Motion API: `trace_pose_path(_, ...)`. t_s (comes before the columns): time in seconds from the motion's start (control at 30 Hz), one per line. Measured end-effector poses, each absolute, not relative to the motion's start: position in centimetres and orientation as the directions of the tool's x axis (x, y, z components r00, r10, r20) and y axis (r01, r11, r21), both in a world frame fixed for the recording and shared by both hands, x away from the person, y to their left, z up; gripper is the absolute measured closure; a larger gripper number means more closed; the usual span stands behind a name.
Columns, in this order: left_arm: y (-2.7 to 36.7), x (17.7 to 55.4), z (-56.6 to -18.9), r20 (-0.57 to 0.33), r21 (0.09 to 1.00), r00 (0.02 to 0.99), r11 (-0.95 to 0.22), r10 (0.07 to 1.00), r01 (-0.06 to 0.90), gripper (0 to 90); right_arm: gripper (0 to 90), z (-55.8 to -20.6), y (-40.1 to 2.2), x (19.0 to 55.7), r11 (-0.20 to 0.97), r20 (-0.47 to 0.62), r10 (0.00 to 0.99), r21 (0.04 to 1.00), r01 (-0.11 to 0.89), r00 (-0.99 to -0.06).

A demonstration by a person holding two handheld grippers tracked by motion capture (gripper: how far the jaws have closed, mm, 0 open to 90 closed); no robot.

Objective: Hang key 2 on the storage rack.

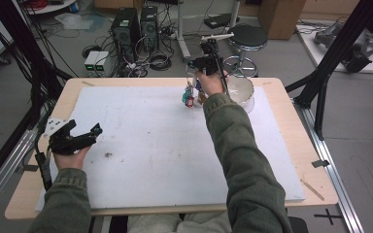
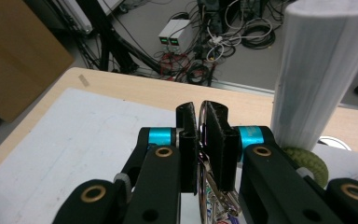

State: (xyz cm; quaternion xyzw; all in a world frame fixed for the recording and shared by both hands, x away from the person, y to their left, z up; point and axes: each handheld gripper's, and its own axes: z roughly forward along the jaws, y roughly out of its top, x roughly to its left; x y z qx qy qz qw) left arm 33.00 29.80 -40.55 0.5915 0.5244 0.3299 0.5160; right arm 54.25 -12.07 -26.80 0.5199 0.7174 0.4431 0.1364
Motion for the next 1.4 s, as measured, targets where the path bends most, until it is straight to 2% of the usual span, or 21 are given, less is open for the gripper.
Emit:
trace_pose_path(0.33, 29.8, 33.0, -40.6, -0.151, 0.957, 0.236, 0.082, 0.960, 0.279, 3.2, 82.5, -27.1, -11.7, 54.4, 0.059, 0.243, 0.886, 0.784, 0.617, -0.394)
trace_pose_path(0.57, 29.7, 33.0, -40.5, -0.153, 0.957, 0.237, 0.084, 0.959, 0.278, 3.2, 66.3, -26.7, -11.1, 53.8, 0.063, 0.241, 0.877, 0.799, 0.598, -0.415)
trace_pose_path(0.63, 29.7, 33.0, -40.5, -0.150, 0.957, 0.238, 0.080, 0.960, 0.280, 3.2, 57.8, -26.6, -11.1, 53.7, 0.076, 0.242, 0.867, 0.801, 0.594, -0.436)
trace_pose_path(0.73, 29.7, 33.0, -40.5, -0.149, 0.957, 0.238, 0.079, 0.960, 0.280, 3.2, 37.3, -26.3, -10.9, 53.4, 0.105, 0.245, 0.833, 0.810, 0.577, -0.496)
trace_pose_path(0.83, 29.7, 33.0, -40.5, -0.148, 0.957, 0.237, 0.079, 0.960, 0.281, 3.2, 18.9, -26.1, -10.6, 53.0, 0.132, 0.233, 0.823, 0.808, 0.574, -0.518)
trace_pose_path(0.9, 29.7, 33.0, -40.5, -0.149, 0.957, 0.238, 0.079, 0.960, 0.281, 3.2, 10.5, -25.9, -10.4, 52.7, 0.161, 0.208, 0.821, 0.809, 0.565, -0.531)
trace_pose_path(0.97, 29.6, 33.0, -40.5, -0.149, 0.957, 0.237, 0.079, 0.960, 0.280, 3.2, 9.8, -25.7, -10.2, 52.4, 0.183, 0.196, 0.813, 0.809, 0.559, -0.549)
trace_pose_path(1.03, 29.6, 33.0, -40.5, -0.150, 0.957, 0.236, 0.081, 0.960, 0.278, 3.2, 1.0, -25.5, -10.1, 52.0, 0.187, 0.184, 0.816, 0.813, 0.552, -0.548)
trace_pose_path(1.4, 29.6, 33.0, -40.5, -0.147, 0.957, 0.236, 0.078, 0.961, 0.279, 3.2, 0.6, -24.5, -10.7, 50.7, 0.220, 0.159, 0.813, 0.807, 0.547, -0.561)
